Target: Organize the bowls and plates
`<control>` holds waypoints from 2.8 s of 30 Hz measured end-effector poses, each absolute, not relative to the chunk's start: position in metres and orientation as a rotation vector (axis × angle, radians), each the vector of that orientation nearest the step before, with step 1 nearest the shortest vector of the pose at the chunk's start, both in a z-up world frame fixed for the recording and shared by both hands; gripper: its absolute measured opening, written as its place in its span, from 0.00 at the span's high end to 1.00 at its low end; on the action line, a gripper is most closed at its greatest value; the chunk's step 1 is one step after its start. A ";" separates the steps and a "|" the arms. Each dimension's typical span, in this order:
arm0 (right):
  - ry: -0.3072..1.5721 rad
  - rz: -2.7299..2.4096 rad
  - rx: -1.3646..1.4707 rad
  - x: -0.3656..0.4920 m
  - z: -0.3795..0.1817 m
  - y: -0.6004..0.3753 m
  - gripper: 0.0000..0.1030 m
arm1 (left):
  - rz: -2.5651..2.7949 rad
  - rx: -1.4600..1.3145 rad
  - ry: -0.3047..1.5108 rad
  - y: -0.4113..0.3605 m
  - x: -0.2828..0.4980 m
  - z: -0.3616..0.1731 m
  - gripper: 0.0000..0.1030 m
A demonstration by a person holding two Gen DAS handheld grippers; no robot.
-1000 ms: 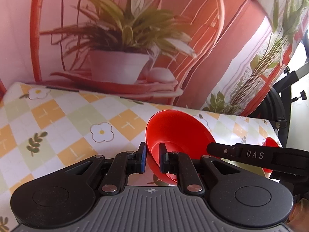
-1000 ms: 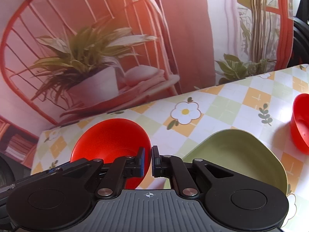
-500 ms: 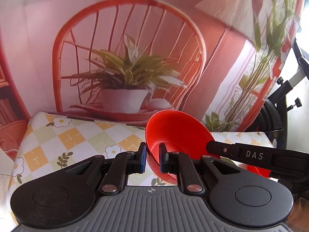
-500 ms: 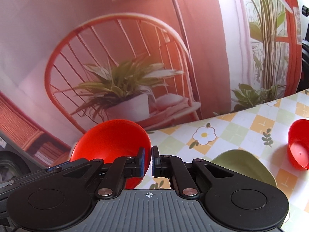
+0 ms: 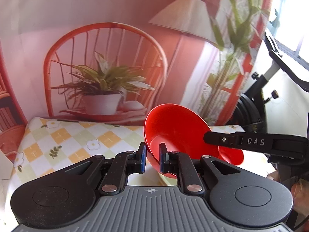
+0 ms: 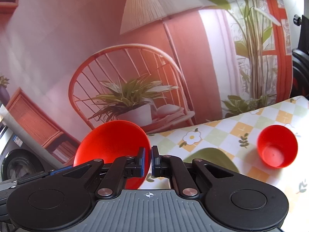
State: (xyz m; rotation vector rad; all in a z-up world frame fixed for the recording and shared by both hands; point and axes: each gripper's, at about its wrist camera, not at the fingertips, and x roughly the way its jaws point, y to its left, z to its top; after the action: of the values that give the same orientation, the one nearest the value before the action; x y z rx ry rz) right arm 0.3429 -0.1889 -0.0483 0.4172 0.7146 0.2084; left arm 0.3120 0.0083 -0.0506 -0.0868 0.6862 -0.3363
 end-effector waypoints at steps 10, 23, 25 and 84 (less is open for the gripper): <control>0.751 0.186 0.385 0.270 -0.059 -0.237 0.94 | -0.445 -0.124 0.792 -0.027 0.261 -0.085 0.85; 0.876 0.149 0.330 0.206 -0.130 -0.257 0.94 | -0.500 -0.097 0.947 -0.053 0.229 -0.158 0.86; 0.889 0.143 0.326 0.200 -0.140 -0.257 0.94 | -0.498 -0.077 0.954 -0.058 0.227 -0.164 0.86; 0.919 0.155 0.205 0.185 -0.181 -0.248 0.88 | -0.482 0.103 0.961 -0.075 0.222 -0.196 0.61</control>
State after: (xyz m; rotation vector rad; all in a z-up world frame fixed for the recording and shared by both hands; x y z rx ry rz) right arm 0.1854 -0.2479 -0.1813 0.2051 0.9192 0.1548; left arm 0.2220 -0.0755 -0.1959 0.1032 0.9606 -0.4817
